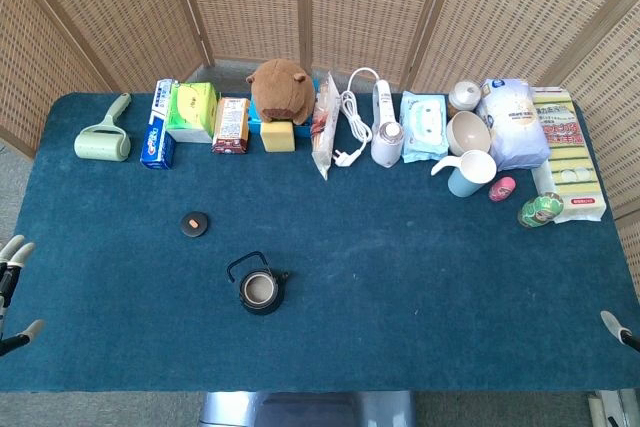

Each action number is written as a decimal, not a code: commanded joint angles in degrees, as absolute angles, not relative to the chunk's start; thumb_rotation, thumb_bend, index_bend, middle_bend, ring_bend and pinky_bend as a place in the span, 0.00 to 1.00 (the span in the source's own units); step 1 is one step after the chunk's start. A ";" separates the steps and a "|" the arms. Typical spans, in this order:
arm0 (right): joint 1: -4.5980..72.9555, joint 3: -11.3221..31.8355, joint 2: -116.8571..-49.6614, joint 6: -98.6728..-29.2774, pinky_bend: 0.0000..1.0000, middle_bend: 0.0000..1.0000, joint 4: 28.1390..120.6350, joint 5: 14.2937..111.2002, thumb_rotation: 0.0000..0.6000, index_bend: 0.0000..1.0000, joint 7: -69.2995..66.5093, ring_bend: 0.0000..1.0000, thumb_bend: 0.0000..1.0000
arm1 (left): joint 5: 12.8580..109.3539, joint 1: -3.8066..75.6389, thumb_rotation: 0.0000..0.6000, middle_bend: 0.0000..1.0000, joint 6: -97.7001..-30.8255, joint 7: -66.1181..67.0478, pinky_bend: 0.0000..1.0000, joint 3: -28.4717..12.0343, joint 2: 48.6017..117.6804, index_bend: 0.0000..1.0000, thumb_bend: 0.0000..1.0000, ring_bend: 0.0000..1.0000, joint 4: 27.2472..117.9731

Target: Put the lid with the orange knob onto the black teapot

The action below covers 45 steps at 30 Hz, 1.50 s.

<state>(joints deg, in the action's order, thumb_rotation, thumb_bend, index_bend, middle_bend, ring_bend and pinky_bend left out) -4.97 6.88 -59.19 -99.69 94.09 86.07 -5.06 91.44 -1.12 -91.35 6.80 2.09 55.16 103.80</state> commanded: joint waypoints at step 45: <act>-3.27 5.08 -54.79 -90.01 0.00 0.00 97.99 83.05 1.00 0.07 -7.60 0.00 0.07 | 69.39 32.23 1.00 0.07 -48.57 22.89 0.05 -10.64 75.15 0.16 0.10 0.00 82.32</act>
